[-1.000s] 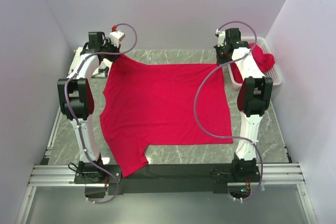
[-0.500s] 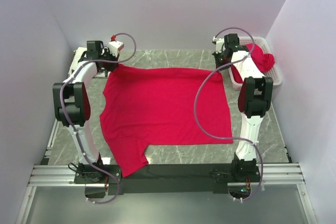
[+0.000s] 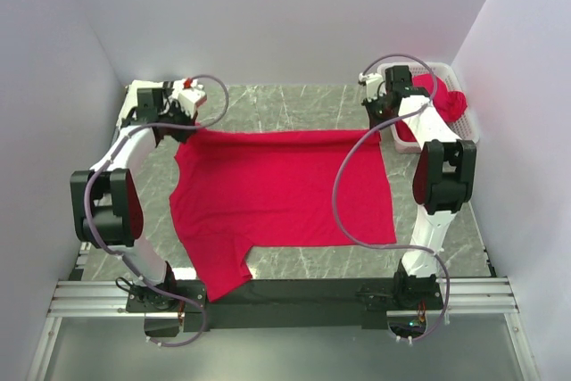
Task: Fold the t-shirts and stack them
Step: Fold the tshirt
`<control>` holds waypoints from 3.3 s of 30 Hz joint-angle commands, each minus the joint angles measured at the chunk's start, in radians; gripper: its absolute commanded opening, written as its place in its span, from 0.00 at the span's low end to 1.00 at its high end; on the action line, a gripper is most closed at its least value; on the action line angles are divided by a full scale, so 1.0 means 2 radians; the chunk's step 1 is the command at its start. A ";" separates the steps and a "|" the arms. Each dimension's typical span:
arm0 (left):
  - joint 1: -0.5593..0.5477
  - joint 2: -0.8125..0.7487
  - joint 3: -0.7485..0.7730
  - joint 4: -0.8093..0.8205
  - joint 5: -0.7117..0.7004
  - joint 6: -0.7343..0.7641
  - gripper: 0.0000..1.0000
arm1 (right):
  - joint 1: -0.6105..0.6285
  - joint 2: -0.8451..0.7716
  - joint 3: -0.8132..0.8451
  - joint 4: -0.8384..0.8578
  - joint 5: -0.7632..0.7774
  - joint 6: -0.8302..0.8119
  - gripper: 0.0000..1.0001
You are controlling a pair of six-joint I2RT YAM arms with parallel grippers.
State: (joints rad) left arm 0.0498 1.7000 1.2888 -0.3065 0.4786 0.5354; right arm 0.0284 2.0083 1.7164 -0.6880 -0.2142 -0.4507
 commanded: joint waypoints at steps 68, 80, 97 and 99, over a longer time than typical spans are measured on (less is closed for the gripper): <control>0.026 0.139 0.103 -0.197 0.035 0.049 0.61 | 0.059 -0.002 -0.081 -0.094 0.121 -0.148 0.41; 0.026 0.156 0.136 -0.212 0.040 0.048 0.57 | 0.057 0.013 -0.077 -0.102 0.146 -0.157 0.22; 0.023 0.185 0.197 -0.216 0.051 0.031 0.57 | 0.057 0.014 -0.008 -0.130 0.113 -0.125 0.23; 0.019 0.198 0.207 -0.229 0.059 0.031 0.57 | 0.058 0.017 0.002 -0.140 0.109 -0.117 0.23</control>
State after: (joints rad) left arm 0.1024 2.0647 1.6497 -0.7250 0.5510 0.6071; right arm 0.1478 2.0502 1.6566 -0.9333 0.0322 -0.7212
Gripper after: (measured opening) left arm 0.568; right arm 0.229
